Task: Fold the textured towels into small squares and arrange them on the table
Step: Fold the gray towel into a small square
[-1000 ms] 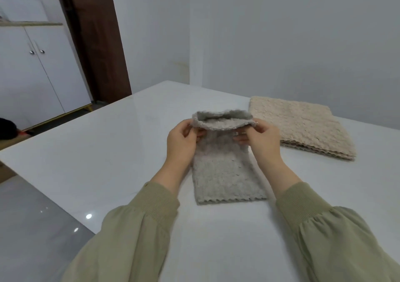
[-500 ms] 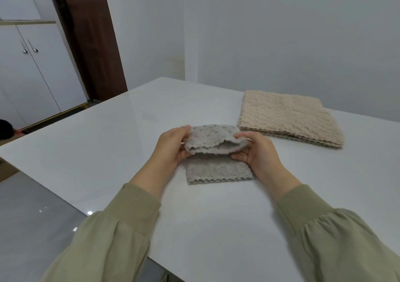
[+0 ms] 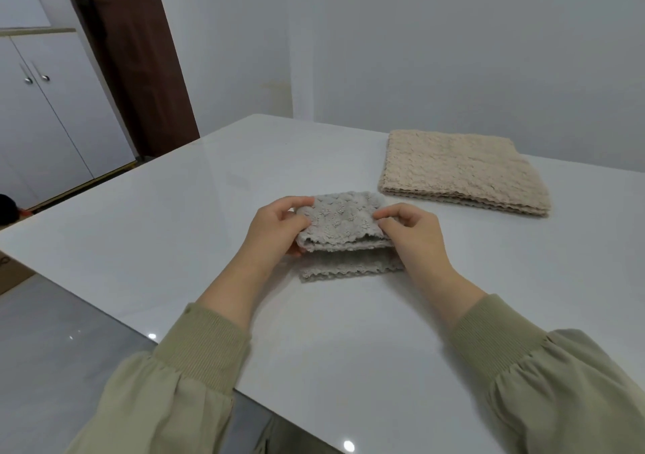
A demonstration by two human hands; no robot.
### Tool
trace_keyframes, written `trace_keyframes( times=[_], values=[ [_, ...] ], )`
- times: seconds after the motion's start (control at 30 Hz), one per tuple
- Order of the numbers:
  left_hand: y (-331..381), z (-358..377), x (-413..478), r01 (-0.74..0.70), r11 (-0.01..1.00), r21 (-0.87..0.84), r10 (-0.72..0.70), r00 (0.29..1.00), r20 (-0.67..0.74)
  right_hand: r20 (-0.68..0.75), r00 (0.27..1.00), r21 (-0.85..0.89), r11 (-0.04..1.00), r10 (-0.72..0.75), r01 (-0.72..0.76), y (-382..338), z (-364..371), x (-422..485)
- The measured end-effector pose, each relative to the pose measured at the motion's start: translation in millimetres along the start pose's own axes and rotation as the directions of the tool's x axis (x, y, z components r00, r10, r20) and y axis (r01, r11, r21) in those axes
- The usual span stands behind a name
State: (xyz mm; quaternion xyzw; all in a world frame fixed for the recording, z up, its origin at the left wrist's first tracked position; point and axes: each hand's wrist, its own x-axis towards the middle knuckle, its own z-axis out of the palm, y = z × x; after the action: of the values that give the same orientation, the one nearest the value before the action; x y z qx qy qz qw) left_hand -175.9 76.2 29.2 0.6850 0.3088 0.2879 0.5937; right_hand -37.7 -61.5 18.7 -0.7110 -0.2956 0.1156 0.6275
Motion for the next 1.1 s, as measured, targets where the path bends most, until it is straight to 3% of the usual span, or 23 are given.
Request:
trace_keyframes(
  times=[0.23, 0.4, 0.67, 0.77, 0.83, 0.9, 0.97, 1.0, 1.03, 1.1],
  values=[
    [-7, 2, -4, -0.189, 0.933, 0.305, 0.190, 0.981, 0.027, 0.050, 0.998, -0.177, 0.983, -0.038, 0.046, 9, -5, -3],
    [-8, 2, -8, -0.220, 0.849, 0.480, 0.256, 0.967, -0.010, 0.081, 0.992, -0.274, 0.954, -0.101, 0.119, 13, -3, -2],
    [-6, 2, -7, -0.198, 0.865, 0.461, 0.236, 0.971, -0.026, 0.084, 0.984, -0.314, 0.933, -0.156, 0.174, 13, -2, -2],
    [-5, 1, -9, -0.165, 0.853, 0.494, 0.165, 0.985, 0.043, 0.130, 0.983, -0.388, 0.906, -0.127, 0.168, 12, -2, -3],
    [-5, 1, -9, -0.144, 0.735, 0.663, 0.126, 0.989, 0.075, 0.177, 0.977, -0.481, 0.855, -0.120, 0.192, 13, -2, -3],
    [-4, 5, -9, -0.192, 0.565, 0.803, 0.324, 0.946, -0.002, 0.190, 0.971, -0.535, 0.814, -0.144, 0.225, 15, -2, -2],
    [-3, 11, -7, -0.396, 0.526, 0.753, 0.621, 0.783, -0.022, 0.194, 0.968, -0.542, 0.805, -0.162, 0.243, 15, -3, -1],
    [-4, 15, -4, -0.493, 0.491, 0.718, 0.691, 0.723, 0.023, 0.201, 0.965, -0.541, 0.801, -0.170, 0.254, 16, -4, 0],
    [-6, 18, 1, -0.538, 0.457, 0.708, 0.674, 0.729, 0.118, 0.213, 0.961, -0.544, 0.796, -0.176, 0.266, 17, -6, 1],
    [-13, 24, 6, -0.523, 0.413, 0.746, 0.465, 0.825, 0.321, 0.238, 0.951, -0.548, 0.781, -0.196, 0.298, 17, -8, 2]
  ],
)
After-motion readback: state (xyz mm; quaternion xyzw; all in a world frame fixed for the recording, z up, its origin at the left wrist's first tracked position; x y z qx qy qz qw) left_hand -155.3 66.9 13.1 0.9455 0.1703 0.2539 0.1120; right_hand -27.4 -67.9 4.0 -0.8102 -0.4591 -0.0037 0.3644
